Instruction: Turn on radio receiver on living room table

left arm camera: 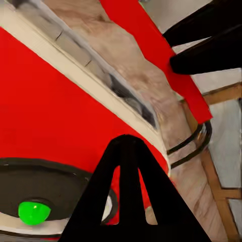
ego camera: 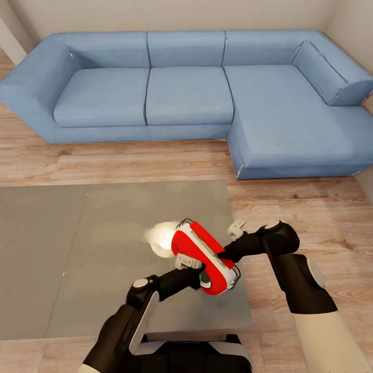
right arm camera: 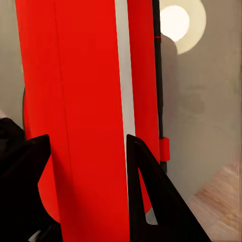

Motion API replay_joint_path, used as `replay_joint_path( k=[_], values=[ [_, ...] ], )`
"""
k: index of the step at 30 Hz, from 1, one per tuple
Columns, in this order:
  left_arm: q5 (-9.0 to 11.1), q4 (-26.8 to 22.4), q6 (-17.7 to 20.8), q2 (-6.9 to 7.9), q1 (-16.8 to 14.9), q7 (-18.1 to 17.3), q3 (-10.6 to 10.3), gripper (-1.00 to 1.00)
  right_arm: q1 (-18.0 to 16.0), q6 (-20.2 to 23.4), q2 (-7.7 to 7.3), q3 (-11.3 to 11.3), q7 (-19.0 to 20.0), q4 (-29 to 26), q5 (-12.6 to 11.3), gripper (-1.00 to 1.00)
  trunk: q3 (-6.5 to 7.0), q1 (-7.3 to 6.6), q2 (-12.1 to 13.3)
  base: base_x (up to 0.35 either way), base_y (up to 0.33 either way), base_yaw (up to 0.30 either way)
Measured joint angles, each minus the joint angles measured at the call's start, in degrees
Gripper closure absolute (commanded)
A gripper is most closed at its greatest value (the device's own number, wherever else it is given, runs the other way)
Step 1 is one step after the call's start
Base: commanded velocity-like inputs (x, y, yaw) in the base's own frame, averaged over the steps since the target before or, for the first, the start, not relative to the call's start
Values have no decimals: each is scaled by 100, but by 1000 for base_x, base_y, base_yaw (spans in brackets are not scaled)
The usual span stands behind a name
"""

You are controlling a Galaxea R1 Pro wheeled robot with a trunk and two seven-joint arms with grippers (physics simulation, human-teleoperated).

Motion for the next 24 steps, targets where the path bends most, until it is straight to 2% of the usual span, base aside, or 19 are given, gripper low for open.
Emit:
replay_joint_path(
  k=[3, 6, 8, 9, 11, 15, 16, 18, 19, 21, 23, 24],
  values=[
    [-1, -326, 25, 20, 0, -17, -165, 100, -1, 9, -24, -13, -63, 22, -25, 100, 0, 0, 0, 0, 0, 0],
    [7, -436, 1, 193, 2, -69, -204, 100, 0, 4, -35, -85, -81, 28, -22, 100, 0, 0, 0, 0, 0, 0],
    [60, -480, -20, 373, 4, -459, -217, 100, -1, -1, -38, -192, -98, 26, -11, 100, 0, 0, 0, 0, 0, 0],
    [75, -485, -25, 413, 4, -585, -217, 100, -1, -4, -39, -207, -106, 26, -5, 100, 0, 0, 0, 0, 0, 0],
    [135, -528, -42, 663, 4, -1396, -209, 100, -2, 7, -39, -254, -196, 26, -25, 100, 0, 0, 0, 0, 0, 0],
    [217, -638, -50, 841, 4, -2168, -185, 100, -1, 12, -39, -270, -489, 19, -9, 100, 0, 0, 0, 0, 0, 0],
    [233, -644, -51, 856, 5, -2238, -179, 100, -4, -25, -40, -274, -583, 19, 56, 100, 0, 0, 0, 0, 0, 0],
    [241, -646, -50, 881, 4, -2295, -175, 100, -2, -2, -40, -273, -741, 16, 34, 100, 0, 0, 0, 0, 0, 0],
    [239, -635, -47, 941, 4, -2312, -173, 100, -3, 35, -38, -267, -917, 10, -25, 100, 0, 0, 0, 0, 0, 0],
    [238, -618, -41, 1016, 5, -2315, -171, 100, -2, -24, -40, -269, -1121, 8, 97, 100, 0, 0, 0, 0, 0, 0],
    [250, -563, -38, 1129, 4, -2277, -176, 100, -2, 67, -33, -251, -1415, -17, -23, 100, 0, 0, 0, 0, 0, 0],
    [250, -497, -36, 1153, 4, -2240, -177, 100, -2, 45, -31, -239, -1531, -27, 38, 100, 0, 0, 0, 0, 0, 0]
  ],
)
